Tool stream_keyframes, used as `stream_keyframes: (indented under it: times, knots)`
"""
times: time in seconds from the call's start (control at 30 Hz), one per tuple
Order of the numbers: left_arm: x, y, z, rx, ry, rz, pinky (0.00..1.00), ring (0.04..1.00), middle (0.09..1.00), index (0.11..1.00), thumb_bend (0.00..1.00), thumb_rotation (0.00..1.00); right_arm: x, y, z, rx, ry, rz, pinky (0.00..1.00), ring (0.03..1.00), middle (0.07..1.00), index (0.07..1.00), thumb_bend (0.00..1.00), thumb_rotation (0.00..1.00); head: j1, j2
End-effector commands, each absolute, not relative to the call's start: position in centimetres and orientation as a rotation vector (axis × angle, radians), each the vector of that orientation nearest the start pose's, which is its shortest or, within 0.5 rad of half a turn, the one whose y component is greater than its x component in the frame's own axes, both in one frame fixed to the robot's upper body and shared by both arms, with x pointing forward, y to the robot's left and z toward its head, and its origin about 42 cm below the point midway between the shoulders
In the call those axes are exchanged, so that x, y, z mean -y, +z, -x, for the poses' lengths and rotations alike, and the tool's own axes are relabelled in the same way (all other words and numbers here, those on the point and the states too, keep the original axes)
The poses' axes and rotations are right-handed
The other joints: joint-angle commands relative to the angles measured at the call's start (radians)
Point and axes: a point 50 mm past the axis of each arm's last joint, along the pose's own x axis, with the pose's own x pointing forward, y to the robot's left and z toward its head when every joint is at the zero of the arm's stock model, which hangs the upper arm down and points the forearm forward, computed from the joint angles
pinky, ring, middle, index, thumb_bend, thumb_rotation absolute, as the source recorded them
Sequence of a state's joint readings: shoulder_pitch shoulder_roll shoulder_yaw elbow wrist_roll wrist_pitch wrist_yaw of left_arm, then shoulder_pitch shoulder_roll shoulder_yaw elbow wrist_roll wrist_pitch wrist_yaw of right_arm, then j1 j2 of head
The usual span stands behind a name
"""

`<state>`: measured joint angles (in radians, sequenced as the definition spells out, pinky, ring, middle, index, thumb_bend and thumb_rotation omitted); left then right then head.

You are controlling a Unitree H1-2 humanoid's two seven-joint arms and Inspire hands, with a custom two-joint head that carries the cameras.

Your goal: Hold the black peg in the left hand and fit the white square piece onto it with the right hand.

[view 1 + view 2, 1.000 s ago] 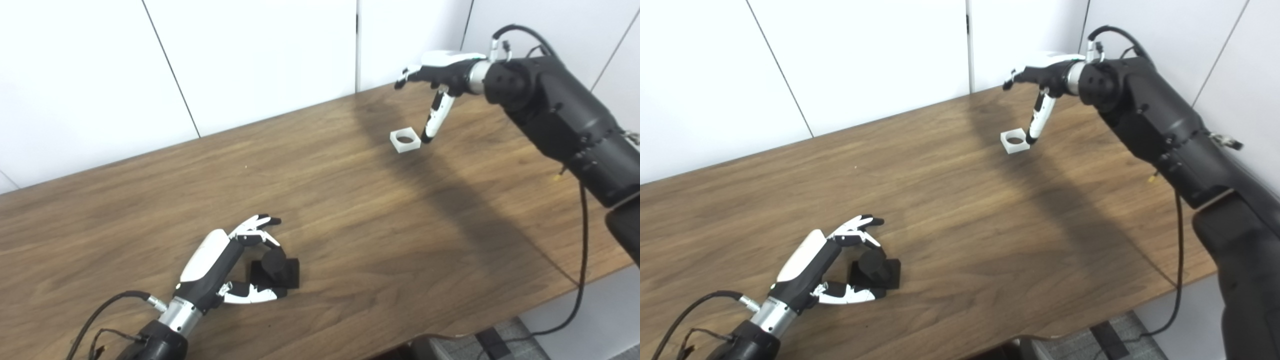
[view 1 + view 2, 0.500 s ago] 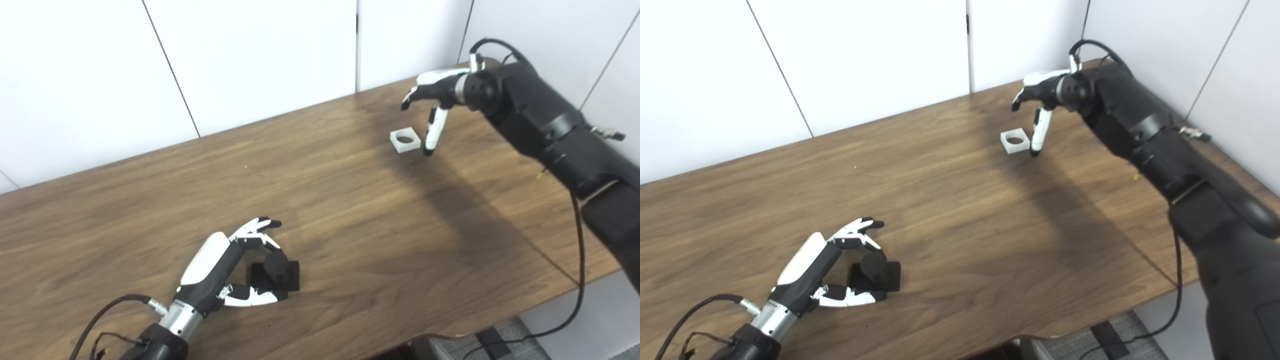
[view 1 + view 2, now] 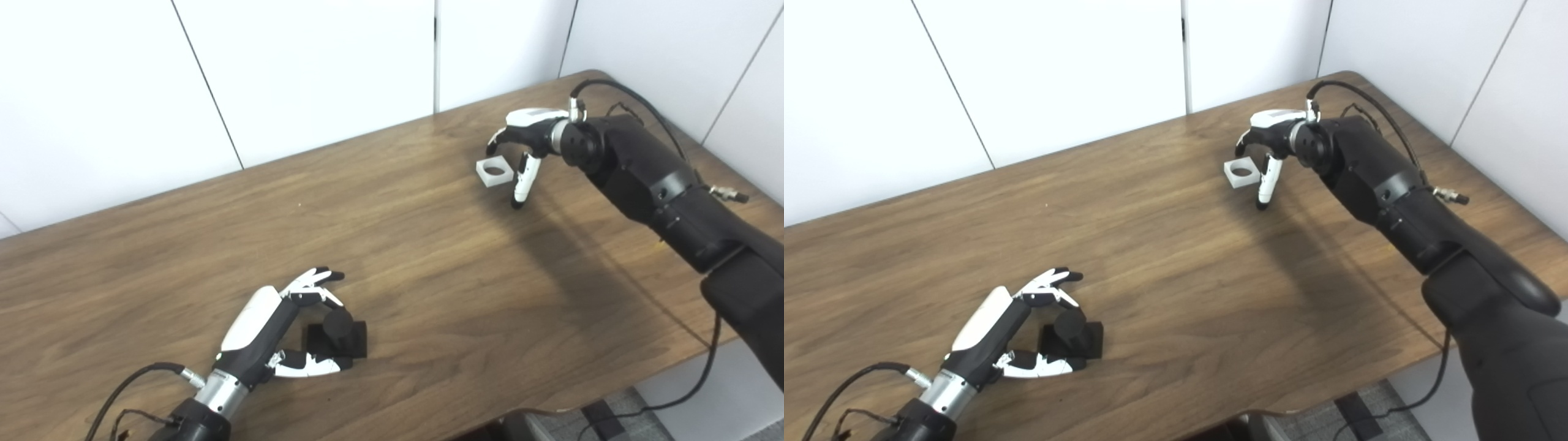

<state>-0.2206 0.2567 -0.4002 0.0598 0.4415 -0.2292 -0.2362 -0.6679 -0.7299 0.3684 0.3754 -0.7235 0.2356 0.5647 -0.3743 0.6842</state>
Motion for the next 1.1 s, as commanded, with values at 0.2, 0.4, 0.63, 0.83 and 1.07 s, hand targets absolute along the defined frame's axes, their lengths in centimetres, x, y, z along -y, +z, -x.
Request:
stream_keyframes:
  times: [0.2, 0.4, 0.63, 0.83, 1.07]
  knots:
    - [-17.6, 11.3, -31.4, 0.212, -0.721, -0.820, 0.87, 0.942, 0.878, 0.491, 0.52, 0.06, 38.2, 25.1, -46.6, -0.323, 0.275, 1.505, 0.90, 0.933, 0.921, 0.798, 0.80, 0.19, -0.001, 0.011]
    - [-17.6, 11.4, -31.2, 0.201, -0.721, -0.826, 0.87, 0.948, 0.882, 0.492, 0.52, 0.06, 38.7, 24.0, -46.3, -0.271, 0.242, 1.538, 0.75, 0.856, 0.866, 0.718, 0.73, 0.17, 0.004, 0.018]
    - [-17.6, 11.4, -31.1, 0.207, -0.709, -0.822, 0.85, 0.939, 0.875, 0.491, 0.52, 0.06, 38.8, 23.3, -46.0, -0.177, 0.203, 1.534, 0.68, 0.801, 0.775, 0.495, 0.52, 0.14, 0.010, 0.023]
    - [-17.8, 11.5, -31.2, 0.198, -0.704, -0.829, 0.85, 0.942, 0.878, 0.491, 0.52, 0.06, 38.6, 23.2, -46.0, -0.154, 0.207, 1.537, 0.67, 0.797, 0.756, 0.485, 0.51, 0.14, 0.011, 0.025]
    - [-17.7, 11.5, -31.1, 0.194, -0.703, -0.833, 0.85, 0.943, 0.877, 0.491, 0.52, 0.06, 38.5, 23.3, -46.0, -0.156, 0.215, 1.526, 0.68, 0.795, 0.754, 0.485, 0.51, 0.14, 0.013, 0.028]
